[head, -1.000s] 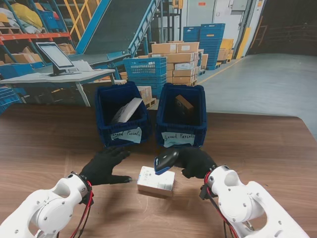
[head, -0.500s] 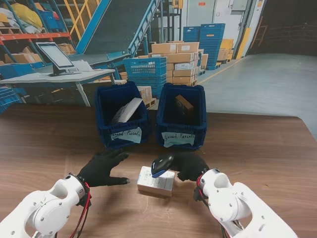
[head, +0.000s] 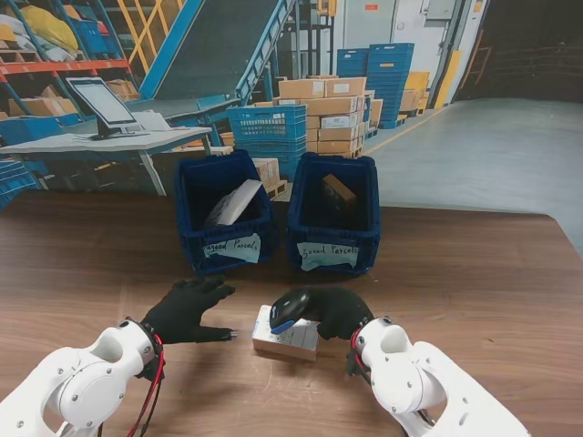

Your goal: Scan and sort packages by packaging type

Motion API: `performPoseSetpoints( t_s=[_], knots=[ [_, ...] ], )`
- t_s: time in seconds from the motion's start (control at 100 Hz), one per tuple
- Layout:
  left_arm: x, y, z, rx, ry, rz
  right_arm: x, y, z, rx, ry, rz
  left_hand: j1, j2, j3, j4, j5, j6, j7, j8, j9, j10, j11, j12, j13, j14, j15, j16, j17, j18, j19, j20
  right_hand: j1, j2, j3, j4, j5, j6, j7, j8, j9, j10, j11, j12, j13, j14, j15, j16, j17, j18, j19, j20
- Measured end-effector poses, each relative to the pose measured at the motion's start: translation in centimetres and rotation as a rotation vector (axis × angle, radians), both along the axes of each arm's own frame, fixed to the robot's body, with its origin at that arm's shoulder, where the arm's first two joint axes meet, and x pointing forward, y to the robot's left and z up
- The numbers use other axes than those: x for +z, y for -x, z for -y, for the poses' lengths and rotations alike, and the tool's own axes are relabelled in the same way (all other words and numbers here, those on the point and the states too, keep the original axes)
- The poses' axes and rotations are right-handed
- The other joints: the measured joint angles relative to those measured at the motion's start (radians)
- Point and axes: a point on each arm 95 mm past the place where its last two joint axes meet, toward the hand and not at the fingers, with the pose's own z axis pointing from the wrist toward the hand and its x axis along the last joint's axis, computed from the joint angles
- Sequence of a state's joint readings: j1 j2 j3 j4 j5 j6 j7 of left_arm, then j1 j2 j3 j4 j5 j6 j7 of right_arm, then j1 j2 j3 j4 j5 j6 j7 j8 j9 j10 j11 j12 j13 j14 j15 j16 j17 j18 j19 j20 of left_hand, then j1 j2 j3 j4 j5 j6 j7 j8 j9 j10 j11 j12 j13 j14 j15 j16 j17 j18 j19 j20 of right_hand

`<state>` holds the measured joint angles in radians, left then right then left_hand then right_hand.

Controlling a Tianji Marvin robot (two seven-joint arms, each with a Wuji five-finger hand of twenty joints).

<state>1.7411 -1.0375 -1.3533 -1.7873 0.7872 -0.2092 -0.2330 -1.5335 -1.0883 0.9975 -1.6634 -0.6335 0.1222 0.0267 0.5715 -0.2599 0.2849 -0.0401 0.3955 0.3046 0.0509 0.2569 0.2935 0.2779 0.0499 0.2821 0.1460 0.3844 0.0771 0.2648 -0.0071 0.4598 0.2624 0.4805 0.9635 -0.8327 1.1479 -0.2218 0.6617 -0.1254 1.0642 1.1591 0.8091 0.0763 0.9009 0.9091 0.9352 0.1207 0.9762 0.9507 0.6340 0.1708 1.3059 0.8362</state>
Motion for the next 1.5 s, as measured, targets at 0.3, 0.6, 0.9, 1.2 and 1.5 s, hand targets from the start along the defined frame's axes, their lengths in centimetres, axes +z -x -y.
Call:
performPoseSetpoints(
  t_s=[0.3, 0.6, 0.9, 1.2, 1.5],
  knots=[
    [-0.1, 0.2, -0.2, -0.01, -0.011, -0.027, -1.1, -0.5, -0.4, -0.003, 0.008, 0.011, 0.0, 0.0, 0.0, 0.0, 0.0, 0.0, 0.0, 0.0, -0.004, 0.0, 0.0, 0.0, 0.0, 0.0, 0.0, 0.0, -0.001, 0.0, 0.0, 0.0, 0.0, 0.0, 0.0, 0.0, 0.0, 0.0, 0.0, 0.0, 0.0, 0.0, 0.0, 0.0, 0.0, 0.0, 0.0, 0.0, 0.0, 0.0, 0.0, 0.0],
    [-0.2, 0.3, -0.4, -0.014, -0.013, -0.036, -1.7, -0.6, -1.2, 0.003, 0.01, 0.02, 0.0, 0.0, 0.0, 0.0, 0.0, 0.0, 0.0, 0.0, -0.004, 0.0, 0.0, 0.0, 0.0, 0.0, 0.0, 0.0, -0.001, 0.0, 0.0, 0.0, 0.0, 0.0, 0.004, 0.001, 0.0, 0.0, 0.0, 0.0, 0.0, 0.0, 0.0, 0.0, 0.0, 0.0, 0.003, 0.0, 0.0, 0.0, 0.0, 0.0],
    [-0.4, 0.5, -0.5, -0.02, -0.012, -0.049, -1.8, -0.7, -1.5, 0.011, -0.01, 0.014, 0.0, 0.0, 0.0, 0.0, 0.0, 0.0, 0.0, 0.0, -0.004, 0.0, 0.0, 0.0, 0.0, 0.0, 0.0, 0.0, -0.001, -0.003, -0.002, 0.0, 0.0, 0.0, 0.006, 0.001, 0.0, 0.0, 0.0, 0.0, 0.0, 0.0, 0.0, 0.0, 0.0, 0.0, 0.007, 0.0, 0.0, 0.0, 0.0, 0.0],
    [-0.5, 0.4, -0.3, -0.026, -0.019, -0.051, -0.4, 0.1, -1.0, -0.033, 0.006, 0.035, 0.0, 0.011, 0.01, 0.0, 0.0, 0.0, 0.0, 0.0, -0.021, 0.0, -0.001, 0.0, 0.0, 0.0, 0.0, 0.0, -0.001, -0.004, -0.011, 0.0, 0.0, 0.0, 0.006, 0.001, 0.0, 0.0, 0.0, 0.0, 0.0, 0.0, 0.0, 0.0, 0.0, 0.0, 0.006, 0.0, 0.001, 0.0, 0.0, 0.0],
    [-0.4, 0.0, 1.2, -0.068, -0.043, -0.042, 3.3, 1.7, -0.2, -0.105, -0.015, 0.081, 0.0, 0.011, 0.01, 0.0, -0.03, -0.035, -0.001, 0.006, -0.022, 0.0, -0.001, 0.0, 0.0, 0.0, 0.0, 0.0, -0.002, -0.006, -0.012, 0.0, 0.0, 0.0, 0.006, 0.001, 0.0, 0.0, 0.0, 0.0, 0.0, 0.0, 0.0, 0.0, 0.0, 0.0, 0.006, 0.0, 0.001, 0.0, 0.0, 0.0]
  ],
)
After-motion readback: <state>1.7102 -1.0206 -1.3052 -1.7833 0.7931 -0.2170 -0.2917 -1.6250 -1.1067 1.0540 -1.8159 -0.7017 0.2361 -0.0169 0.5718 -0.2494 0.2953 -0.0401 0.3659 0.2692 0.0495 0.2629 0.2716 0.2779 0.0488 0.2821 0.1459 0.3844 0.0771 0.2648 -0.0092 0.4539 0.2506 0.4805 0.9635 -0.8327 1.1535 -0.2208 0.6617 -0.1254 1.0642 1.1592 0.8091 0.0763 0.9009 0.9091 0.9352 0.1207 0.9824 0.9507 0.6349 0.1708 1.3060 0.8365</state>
